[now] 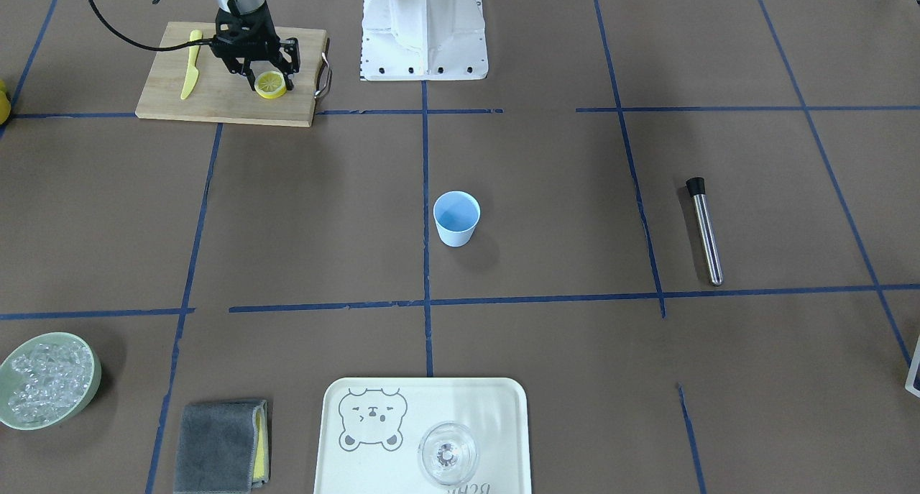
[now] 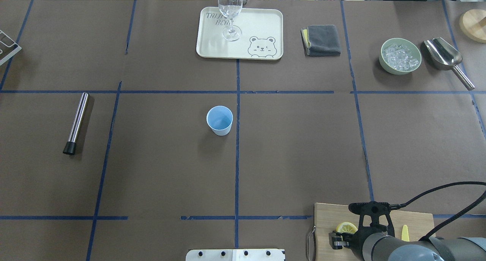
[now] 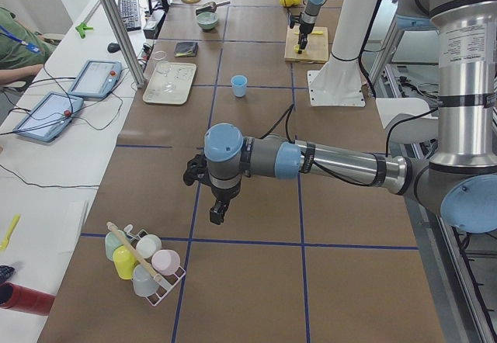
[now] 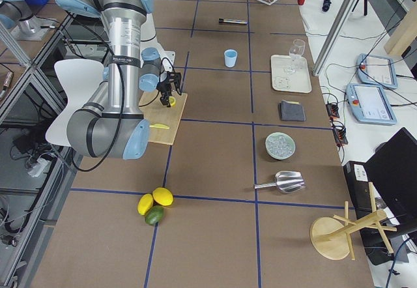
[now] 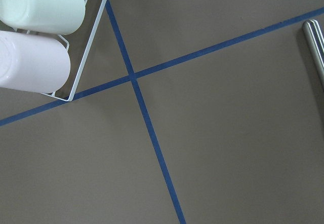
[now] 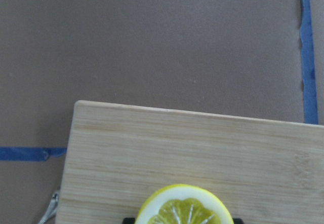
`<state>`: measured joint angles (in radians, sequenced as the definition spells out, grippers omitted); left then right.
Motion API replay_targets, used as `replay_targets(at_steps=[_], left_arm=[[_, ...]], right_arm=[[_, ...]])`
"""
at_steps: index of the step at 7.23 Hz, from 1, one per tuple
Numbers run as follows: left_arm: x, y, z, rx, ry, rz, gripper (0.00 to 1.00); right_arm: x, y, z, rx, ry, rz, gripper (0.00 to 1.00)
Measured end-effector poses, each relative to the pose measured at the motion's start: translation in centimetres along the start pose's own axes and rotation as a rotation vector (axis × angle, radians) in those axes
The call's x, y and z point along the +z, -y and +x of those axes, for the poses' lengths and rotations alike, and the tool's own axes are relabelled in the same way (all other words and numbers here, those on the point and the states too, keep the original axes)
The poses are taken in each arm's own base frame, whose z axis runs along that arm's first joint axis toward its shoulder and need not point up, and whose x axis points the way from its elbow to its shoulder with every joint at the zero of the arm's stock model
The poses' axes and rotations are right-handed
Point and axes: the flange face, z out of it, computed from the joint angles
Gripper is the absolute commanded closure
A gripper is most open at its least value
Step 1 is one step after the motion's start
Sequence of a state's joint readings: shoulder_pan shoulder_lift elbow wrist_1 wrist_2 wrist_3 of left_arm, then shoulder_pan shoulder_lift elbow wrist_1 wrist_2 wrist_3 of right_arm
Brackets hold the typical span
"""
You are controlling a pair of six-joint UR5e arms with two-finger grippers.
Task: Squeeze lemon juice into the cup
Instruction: 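Lower the right gripper onto the lemon slice and close it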
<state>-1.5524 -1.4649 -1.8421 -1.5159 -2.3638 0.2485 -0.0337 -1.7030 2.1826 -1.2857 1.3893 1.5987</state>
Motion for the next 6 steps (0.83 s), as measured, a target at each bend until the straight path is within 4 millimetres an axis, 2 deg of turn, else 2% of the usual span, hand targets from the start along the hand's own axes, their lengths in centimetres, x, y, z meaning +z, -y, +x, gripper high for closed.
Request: replay_targets(at_steps=[2,6], left_arm=[[0.0,0.0,0.0,0.0,0.0,0.0,0.0],[0.0,0.0,0.0,0.0,0.0,0.0,0.0]], right_arm=[[-0.6,0.3,-0.1,0.007,0.01,0.004,0.89],[-3.1,2.0,-0.6,0.033,0.045,0.019,0.88]])
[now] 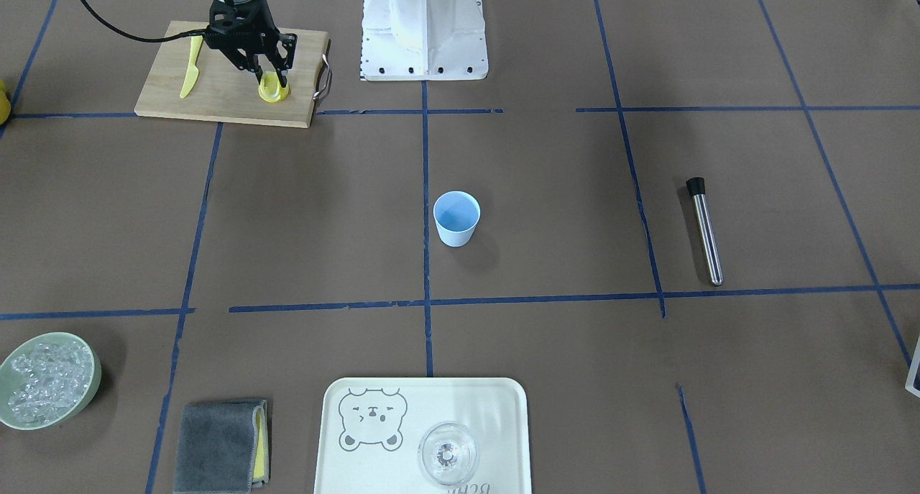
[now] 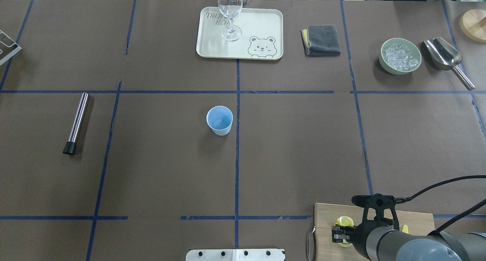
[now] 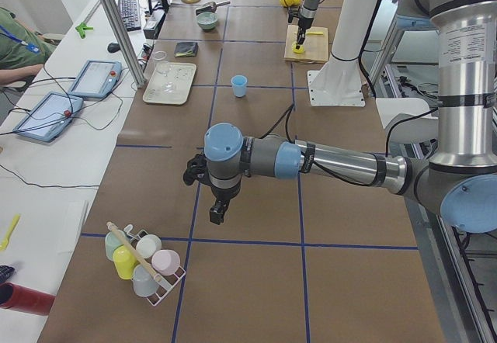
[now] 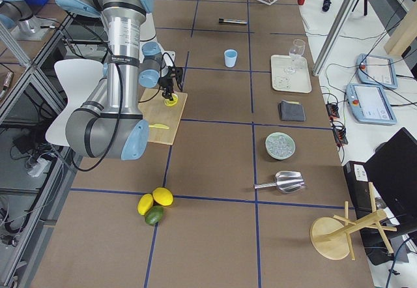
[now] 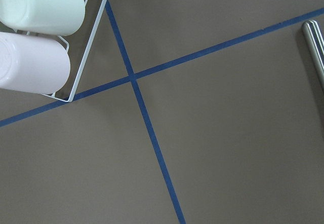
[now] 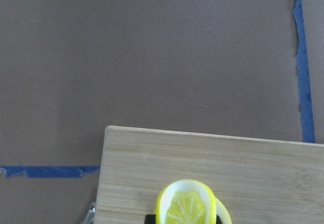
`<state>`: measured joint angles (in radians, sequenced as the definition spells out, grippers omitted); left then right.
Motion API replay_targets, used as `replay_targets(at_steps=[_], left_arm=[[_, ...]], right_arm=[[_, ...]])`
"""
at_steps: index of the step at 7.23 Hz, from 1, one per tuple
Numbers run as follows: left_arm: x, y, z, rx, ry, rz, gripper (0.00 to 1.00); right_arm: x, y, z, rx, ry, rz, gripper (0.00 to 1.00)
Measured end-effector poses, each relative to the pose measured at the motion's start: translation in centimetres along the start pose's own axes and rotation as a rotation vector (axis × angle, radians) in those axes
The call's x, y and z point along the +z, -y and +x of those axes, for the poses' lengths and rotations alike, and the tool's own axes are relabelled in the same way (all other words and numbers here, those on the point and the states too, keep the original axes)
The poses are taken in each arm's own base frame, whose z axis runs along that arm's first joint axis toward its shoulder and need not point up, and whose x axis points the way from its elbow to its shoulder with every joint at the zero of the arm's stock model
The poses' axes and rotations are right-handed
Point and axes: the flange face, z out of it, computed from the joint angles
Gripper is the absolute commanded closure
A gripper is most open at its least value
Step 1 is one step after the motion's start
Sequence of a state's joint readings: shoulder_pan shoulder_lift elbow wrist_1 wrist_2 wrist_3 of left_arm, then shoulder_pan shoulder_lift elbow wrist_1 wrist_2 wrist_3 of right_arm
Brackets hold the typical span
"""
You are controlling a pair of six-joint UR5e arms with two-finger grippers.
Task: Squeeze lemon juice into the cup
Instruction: 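Lift the lemon slice with the right gripper and carry it over the blue cup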
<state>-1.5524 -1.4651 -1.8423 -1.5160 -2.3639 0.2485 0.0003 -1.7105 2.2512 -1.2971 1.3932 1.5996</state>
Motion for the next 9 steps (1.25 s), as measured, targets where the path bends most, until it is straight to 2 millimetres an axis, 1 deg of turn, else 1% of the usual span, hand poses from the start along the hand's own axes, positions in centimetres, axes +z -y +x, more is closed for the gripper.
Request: replay_targets(at_steps=[2,3,4,5,6,8,9], left_arm=[[0.0,0.0,0.0,0.0,0.0,0.0,0.0],[0.0,0.0,0.0,0.0,0.0,0.0,0.0],[0.0,0.0,0.0,0.0,0.0,0.0,0.0],[-0.1,0.1,0.0,0.001,0.0,0.001,0.0],[-0.1,0.2,0.1,0.003,0.001,0.003,0.0],[-0.3,0.5,0.1,0.006,0.003,0.006,0.0],[-0.3,0.5,0.1,0.007,0.003,0.006,0.0]], right_arm=[[-1.6,1.6,-0.3,0.022,0.01,0.01,0.88],[-2.9,2.7,-0.6,0.038,0.003,0.002,0.88],[-4.1,3.9,-1.4,0.061,-0.001,-0.013,0.88],[-5.0,5.3,-2.8,0.081,-0.002,-0.027,0.88],[-6.0,6.8,-4.9,0.093,-0.004,-0.039,0.88],[-7.4,10.1,-10.9,0.091,-0.015,-0.029,0.88],[-7.5,12.4,-14.2,0.098,-0.016,-0.017,0.88]])
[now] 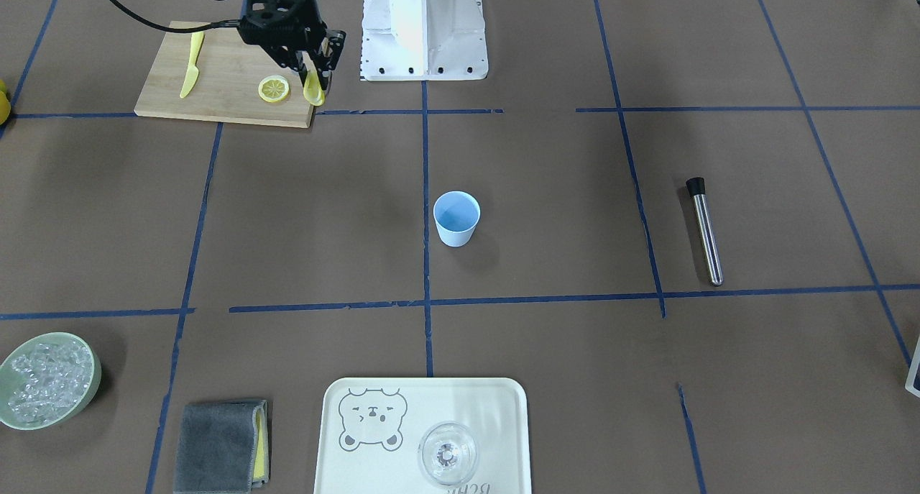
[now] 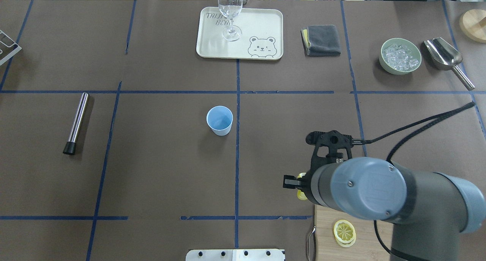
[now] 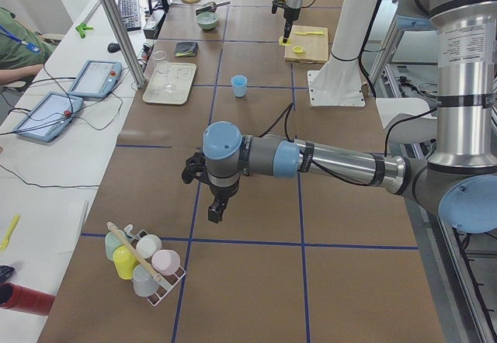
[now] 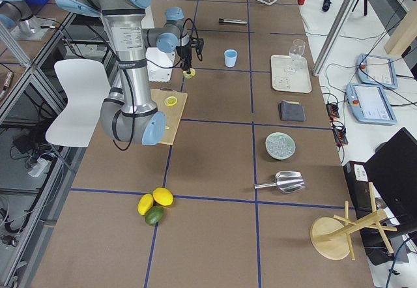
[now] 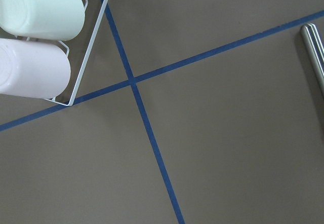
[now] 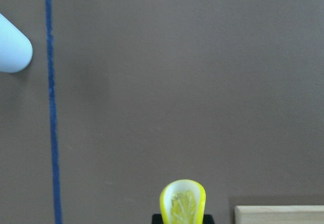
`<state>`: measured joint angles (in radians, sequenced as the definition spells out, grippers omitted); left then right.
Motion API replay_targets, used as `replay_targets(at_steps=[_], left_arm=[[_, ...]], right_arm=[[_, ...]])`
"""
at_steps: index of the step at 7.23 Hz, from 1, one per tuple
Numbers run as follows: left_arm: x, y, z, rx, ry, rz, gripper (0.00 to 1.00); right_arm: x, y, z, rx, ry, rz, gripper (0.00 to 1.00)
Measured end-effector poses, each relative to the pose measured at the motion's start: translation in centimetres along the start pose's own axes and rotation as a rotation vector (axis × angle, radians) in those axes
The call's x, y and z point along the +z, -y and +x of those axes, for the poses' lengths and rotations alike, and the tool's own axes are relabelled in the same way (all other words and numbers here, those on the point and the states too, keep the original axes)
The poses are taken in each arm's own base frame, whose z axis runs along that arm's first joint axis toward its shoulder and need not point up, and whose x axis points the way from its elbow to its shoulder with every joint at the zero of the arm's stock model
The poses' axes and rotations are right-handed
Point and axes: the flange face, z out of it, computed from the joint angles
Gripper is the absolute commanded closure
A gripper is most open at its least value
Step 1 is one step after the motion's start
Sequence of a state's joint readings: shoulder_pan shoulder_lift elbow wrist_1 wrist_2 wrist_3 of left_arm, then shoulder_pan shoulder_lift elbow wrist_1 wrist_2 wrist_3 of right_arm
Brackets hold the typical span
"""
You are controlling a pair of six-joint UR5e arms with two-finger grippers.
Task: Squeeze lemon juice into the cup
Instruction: 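Lift the lemon slice with the right gripper and carry it over the blue cup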
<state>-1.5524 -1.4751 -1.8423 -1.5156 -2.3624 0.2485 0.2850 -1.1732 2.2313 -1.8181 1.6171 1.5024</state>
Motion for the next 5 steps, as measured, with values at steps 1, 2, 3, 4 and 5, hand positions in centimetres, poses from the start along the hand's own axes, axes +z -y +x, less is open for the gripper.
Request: replay_targets(at_steps=[1,2,3,4,5], left_arm=[[0.0,0.0,0.0,0.0,0.0,0.0,0.0],[0.0,-0.1,0.0,-0.001,0.0,-0.001,0.0],[0.0,-0.1,0.0,-0.002,0.0,-0.001,0.0],[0.0,-0.2,0.0,-0.002,0.0,-0.001,0.0],[-0.1,-0.2,0.0,-0.002,0.0,0.0,0.0]], right_arm=[[0.0,2.1,-3.2,0.004,0.002,0.012,0.88],[0.0,4.3,-5.9,0.005,0.002,0.026,0.88],[0.1,6.6,-8.3,0.011,-0.001,0.034,0.88],[0.4,9.0,-11.0,0.018,-0.01,0.038,0.88],[0.9,11.6,-14.5,0.029,-0.028,0.046,0.88]])
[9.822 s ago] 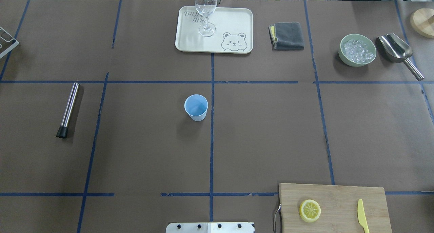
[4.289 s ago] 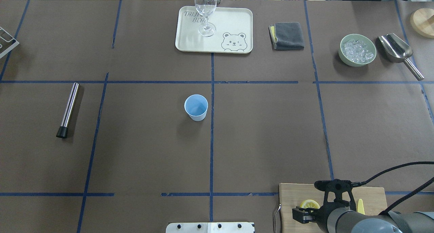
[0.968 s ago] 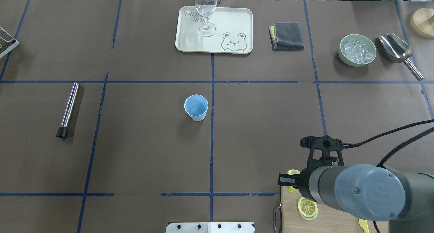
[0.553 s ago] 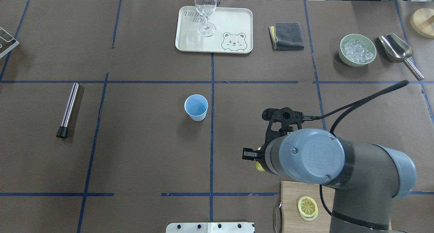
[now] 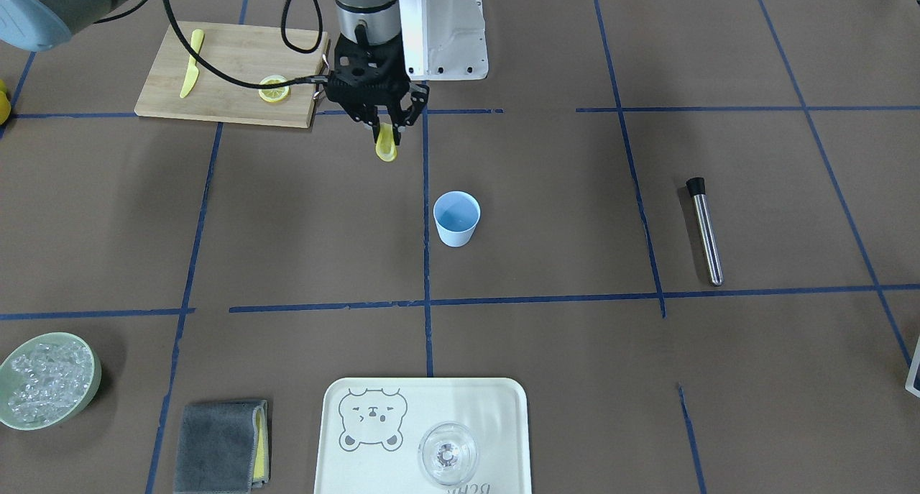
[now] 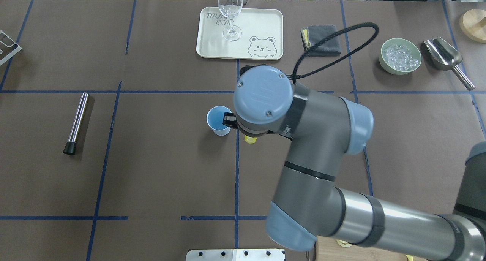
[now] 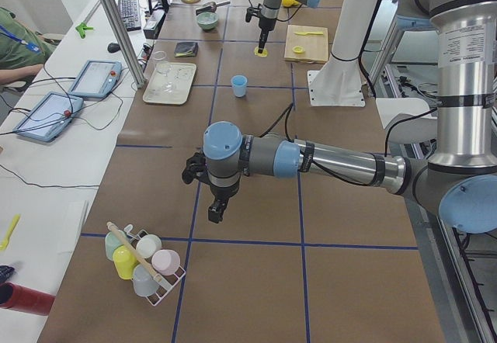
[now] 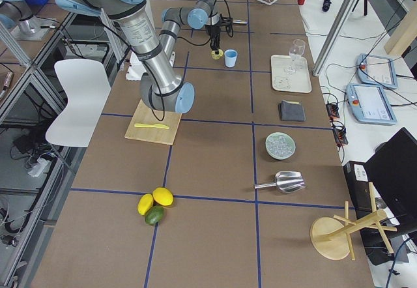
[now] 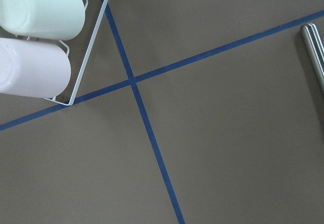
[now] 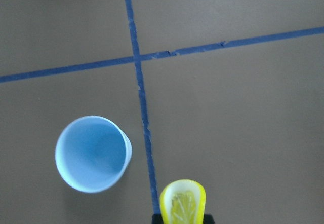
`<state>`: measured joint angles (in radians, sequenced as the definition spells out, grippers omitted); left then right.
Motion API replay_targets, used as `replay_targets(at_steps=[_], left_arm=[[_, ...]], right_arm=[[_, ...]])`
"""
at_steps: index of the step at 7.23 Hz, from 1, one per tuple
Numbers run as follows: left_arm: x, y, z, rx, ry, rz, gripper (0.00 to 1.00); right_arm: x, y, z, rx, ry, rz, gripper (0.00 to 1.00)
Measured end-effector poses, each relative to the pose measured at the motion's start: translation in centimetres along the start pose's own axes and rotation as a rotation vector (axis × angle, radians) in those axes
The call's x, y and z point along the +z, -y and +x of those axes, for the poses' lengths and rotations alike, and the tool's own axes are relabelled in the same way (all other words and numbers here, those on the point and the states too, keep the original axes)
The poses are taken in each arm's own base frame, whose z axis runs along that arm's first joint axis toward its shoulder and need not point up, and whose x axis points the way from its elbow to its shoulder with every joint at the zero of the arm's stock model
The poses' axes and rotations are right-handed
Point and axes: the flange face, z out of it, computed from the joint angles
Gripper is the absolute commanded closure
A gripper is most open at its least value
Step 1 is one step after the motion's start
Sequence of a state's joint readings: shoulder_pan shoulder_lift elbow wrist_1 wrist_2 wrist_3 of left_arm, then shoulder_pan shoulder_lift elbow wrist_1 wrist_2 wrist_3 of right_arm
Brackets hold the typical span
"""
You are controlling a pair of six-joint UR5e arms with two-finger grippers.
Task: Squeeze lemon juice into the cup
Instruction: 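Open the right gripper to drop the lemon slice into the cup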
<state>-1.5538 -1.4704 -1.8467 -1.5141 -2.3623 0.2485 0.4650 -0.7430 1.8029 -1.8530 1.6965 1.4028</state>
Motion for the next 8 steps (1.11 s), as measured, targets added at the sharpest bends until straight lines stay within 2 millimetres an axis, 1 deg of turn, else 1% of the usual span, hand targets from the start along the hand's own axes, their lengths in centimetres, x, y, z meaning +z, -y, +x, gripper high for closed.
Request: replay_targets(at_steps=[1,2,3,4,7,8], left_arm=[[0.0,0.0,0.0,0.001,0.0,0.001,0.0],[0.0,0.0,0.0,0.001,0.0,0.001,0.0],[0.0,0.0,0.0,0.0,0.0,0.0,0.0],[0.0,0.0,0.0,0.0,0.0,0.0,0.0],[0.0,0.0,0.0,0.001,-0.001,0.001,0.0],[-0.1,0.0,0.1,0.001,-0.001,0.002,0.0]], right_arm=[[0.5,2.3,-3.7,0.01,-0.019,0.009,0.88],[1.3,4.1,-7.0,0.014,-0.029,0.015,0.88],[2.4,5.1,-9.0,0.015,-0.03,0.017,0.87],[3.2,5.5,-9.9,0.014,-0.033,0.017,0.87],[4.2,5.2,-10.0,0.01,-0.041,0.003,0.86],[4.7,4.9,-9.9,0.007,-0.046,-0.005,0.76]])
